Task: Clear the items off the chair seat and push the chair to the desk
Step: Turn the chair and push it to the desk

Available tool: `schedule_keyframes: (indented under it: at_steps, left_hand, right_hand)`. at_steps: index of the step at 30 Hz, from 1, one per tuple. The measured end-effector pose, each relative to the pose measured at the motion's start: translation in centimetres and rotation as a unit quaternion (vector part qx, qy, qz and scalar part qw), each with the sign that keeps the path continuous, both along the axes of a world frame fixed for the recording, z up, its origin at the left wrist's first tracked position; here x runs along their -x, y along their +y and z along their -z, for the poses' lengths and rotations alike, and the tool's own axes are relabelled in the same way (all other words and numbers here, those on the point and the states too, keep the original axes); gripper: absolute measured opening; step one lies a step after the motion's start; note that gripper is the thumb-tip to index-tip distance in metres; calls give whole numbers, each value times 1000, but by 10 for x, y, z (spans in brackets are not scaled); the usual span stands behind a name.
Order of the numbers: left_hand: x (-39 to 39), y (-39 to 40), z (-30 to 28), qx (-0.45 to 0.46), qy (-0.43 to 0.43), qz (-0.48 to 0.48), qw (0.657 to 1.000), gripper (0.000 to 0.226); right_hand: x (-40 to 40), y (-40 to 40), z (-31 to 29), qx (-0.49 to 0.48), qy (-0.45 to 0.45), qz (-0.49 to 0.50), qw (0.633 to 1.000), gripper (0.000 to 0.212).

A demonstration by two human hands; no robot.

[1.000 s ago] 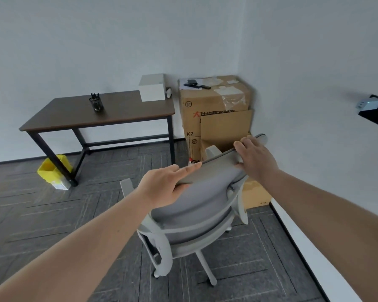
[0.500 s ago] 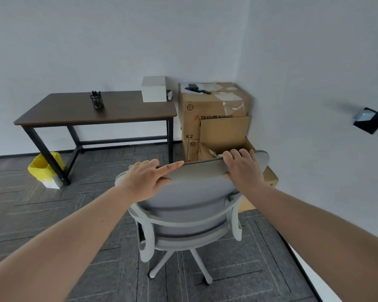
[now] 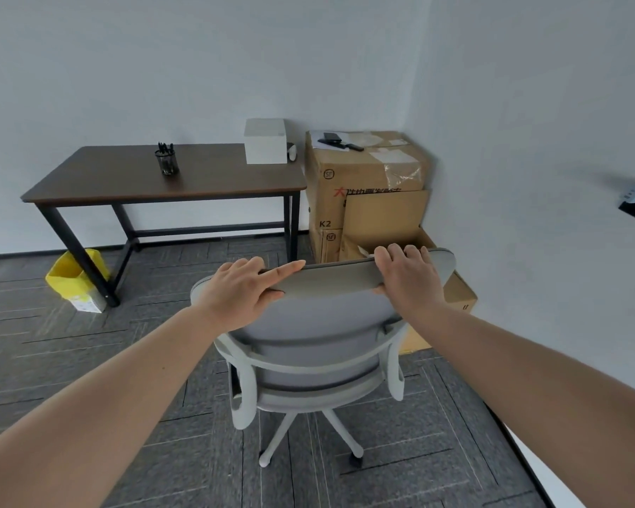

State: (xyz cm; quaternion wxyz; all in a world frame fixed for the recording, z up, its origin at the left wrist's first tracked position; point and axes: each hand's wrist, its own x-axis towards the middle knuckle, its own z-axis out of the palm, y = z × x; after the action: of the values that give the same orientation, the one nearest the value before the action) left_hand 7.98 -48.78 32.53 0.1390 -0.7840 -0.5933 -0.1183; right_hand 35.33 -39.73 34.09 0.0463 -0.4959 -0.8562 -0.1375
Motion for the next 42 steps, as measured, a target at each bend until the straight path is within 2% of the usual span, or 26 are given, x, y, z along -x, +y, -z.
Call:
schedule_keyframes:
  at_steps: [4,9,14,23,33,37,42]
  left_hand:
    - [30,1,-1,4,0,-10,1000,64]
    - [71,9,-4,19,-5,-39,999,58]
    - [106,13,7,-36,-21,-84,996,55]
    - [185,41,6,-40,-30,-130,990,54]
    - [277,88,4,-20,-36,-194,980,50]
    - [315,102,5,-6,-66,-208,976,48]
    - [375,125,1,1,-80,-198,977,48]
  right_hand:
    - [30,0,0,-1,3,-3,1000,55]
    - [75,7,-1,2,6,-5,1000,53]
    - [118,19,3,-19,-1,-14,1000,54]
    - [197,60,6,-57,-15,-50,997,61]
    - [303,126,4,-29,-12,-99,995,56]
    - [346,147,4,-25,-7,-95,995,64]
    - [402,165,3,-34,-20,-96,995,52]
